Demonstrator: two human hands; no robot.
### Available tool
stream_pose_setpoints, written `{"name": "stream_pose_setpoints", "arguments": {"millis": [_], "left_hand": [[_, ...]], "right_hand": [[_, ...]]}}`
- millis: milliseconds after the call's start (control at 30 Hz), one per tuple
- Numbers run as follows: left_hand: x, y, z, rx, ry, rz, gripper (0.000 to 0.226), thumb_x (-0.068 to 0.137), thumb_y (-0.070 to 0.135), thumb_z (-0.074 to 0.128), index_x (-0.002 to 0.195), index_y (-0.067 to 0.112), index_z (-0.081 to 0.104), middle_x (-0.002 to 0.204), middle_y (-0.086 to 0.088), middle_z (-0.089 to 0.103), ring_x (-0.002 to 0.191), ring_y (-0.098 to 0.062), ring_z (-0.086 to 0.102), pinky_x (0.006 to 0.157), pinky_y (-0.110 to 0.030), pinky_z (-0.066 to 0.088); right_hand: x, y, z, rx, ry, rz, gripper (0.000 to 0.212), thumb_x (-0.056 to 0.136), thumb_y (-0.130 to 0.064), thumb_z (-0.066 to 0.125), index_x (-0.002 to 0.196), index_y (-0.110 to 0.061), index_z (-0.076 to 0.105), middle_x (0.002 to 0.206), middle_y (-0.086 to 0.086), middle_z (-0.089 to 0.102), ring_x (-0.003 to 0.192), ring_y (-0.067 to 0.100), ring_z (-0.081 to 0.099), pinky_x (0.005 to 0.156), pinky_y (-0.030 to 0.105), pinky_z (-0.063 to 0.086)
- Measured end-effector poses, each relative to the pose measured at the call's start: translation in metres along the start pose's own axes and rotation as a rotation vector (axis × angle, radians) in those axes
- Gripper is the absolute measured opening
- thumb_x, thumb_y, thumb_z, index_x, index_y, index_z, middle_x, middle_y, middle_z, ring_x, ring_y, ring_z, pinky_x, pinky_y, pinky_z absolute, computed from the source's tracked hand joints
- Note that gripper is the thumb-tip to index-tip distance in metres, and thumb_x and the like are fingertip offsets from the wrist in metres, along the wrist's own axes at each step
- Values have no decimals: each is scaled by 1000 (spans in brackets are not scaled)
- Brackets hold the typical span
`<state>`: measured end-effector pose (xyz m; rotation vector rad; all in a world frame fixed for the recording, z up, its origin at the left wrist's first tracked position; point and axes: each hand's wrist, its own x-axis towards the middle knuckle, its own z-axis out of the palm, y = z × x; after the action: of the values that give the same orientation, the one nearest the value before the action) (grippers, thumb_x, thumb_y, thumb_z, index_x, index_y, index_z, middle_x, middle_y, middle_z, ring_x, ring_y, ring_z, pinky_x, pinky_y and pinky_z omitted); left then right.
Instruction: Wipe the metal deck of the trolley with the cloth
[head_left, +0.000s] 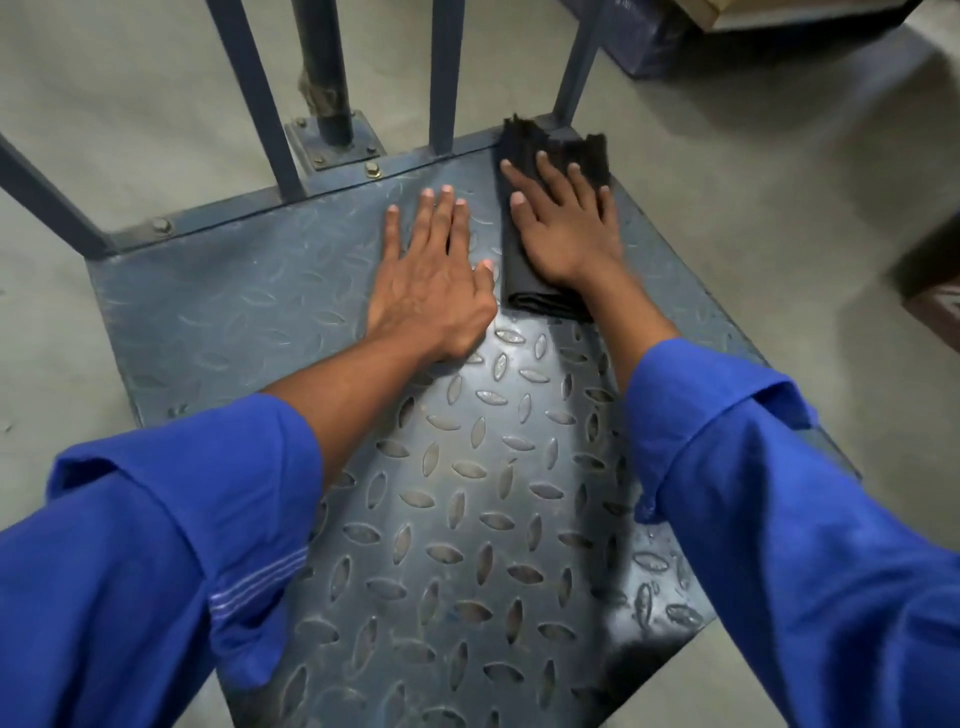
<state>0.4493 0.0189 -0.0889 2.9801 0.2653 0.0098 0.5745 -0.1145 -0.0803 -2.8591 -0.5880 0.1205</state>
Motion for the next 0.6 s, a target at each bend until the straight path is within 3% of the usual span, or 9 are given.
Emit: {"name": "stream_pose_setpoints", "arguments": {"millis": [67,133,267,300,433,467,600], "left_hand": [[3,0,0,4,-2,-12,74,111,48,15,170,8,-4,179,-9,-12,165,-24,-14,132,-54,-11],[6,-1,-1,-12,1,-37,73,111,47,16,171,8,-2,179,-9,-11,166,-24,-13,132,-55,-10],[10,-1,1,-39,37,-153,74,111,46,17,171,8,-2,179,-11,-9,166,-26,-11,132,-56,-8],[11,0,1,-40,42,-174,74,110,46,17,171,8,-1,179,-11,-8,166,-27,-10,132,-56,-8],[15,3,1,-45,35,-213,75,111,45,19,170,6,-3,179,-12,-9,166,-27,-11,132,-56,-10],[15,3,1,-47,34,-216,75,111,46,19,170,6,-3,179,-13,-9,166,-27,-11,132,-56,-10],[13,2,2,-47,48,-207,75,111,46,19,170,6,-4,179,-13,-10,166,-27,-12,132,-57,-10]], "right_hand": [[-9,2,3,-11,-11,-160,48,110,-55,18,158,-61,21,173,-18,13,162,16,6,130,51,0],[-2,13,-5,-6,-21,-204,47,110,-57,20,156,-62,24,172,-20,16,161,15,9,129,49,3],[29,15,-12,16,43,91,51,108,-59,19,158,-59,22,175,-13,13,162,21,6,129,53,3],[31,6,-9,13,41,93,51,108,-58,19,159,-59,21,175,-12,12,162,22,5,129,54,2],[22,-14,0,-40,-35,-337,48,109,-58,20,157,-61,25,173,-17,17,161,18,12,129,51,4],[26,-9,-3,-34,-50,-373,48,109,-59,21,156,-61,27,173,-18,18,161,17,14,129,50,5],[41,3,-5,-7,80,-89,50,108,-58,23,158,-58,27,171,-19,23,160,21,17,129,52,9]]}}
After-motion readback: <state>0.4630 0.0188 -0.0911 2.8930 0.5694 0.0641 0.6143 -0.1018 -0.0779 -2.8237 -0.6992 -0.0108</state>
